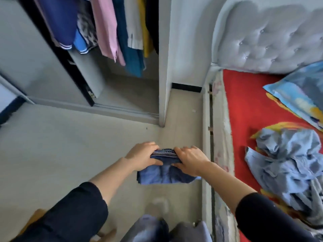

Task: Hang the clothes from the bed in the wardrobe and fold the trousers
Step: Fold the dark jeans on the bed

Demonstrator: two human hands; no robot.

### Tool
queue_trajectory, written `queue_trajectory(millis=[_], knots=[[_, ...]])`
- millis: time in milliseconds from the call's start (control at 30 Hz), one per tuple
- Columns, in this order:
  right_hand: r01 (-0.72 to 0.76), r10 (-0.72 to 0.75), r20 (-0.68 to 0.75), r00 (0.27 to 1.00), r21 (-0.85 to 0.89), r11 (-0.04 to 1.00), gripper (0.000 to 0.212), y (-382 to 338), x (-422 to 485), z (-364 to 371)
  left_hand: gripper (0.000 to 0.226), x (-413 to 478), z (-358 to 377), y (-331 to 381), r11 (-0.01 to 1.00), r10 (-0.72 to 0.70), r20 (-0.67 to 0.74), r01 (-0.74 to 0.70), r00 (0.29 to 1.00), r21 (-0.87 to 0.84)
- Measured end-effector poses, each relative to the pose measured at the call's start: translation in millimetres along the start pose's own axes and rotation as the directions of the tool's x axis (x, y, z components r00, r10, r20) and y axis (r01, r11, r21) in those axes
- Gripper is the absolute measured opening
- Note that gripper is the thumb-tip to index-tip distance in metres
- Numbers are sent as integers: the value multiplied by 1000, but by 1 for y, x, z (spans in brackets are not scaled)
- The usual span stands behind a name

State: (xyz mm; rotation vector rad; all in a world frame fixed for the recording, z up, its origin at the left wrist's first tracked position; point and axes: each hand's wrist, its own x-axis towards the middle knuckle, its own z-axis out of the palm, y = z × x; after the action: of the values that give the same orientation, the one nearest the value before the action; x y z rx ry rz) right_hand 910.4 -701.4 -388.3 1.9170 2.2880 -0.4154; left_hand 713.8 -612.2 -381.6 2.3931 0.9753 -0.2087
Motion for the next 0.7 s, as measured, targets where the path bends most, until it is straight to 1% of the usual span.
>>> queue_trajectory(millis=[100,233,367,433,500,567,700], knots=[[79,-79,-8,997,-12,997,41,-21,83,-24,41,5,-45,-60,996,-42,-76,48,996,69],[150,-151,-24,988,-43,988,42,-44,185,-46,48,23,-87,-134,979,-82,-155,108,985,170],[185,-189,-37,981,-107,977,46,-52,281,-58,49,59,-120,-207,923,-98,-146,145,984,358],[201,-206,-32,978,-121,972,47,-55,329,-66,48,80,-137,-242,895,-112,-154,167,982,414],[211,-214,-14,977,-118,970,46,-59,383,-77,47,102,-156,-281,886,-151,-166,208,975,414],[218,-219,2,976,-133,967,46,-62,413,-91,46,115,-170,-300,886,-175,-177,234,968,401],[224,-222,32,975,-128,966,41,-81,498,-118,44,139,-212,-366,894,-223,-207,284,953,345]])
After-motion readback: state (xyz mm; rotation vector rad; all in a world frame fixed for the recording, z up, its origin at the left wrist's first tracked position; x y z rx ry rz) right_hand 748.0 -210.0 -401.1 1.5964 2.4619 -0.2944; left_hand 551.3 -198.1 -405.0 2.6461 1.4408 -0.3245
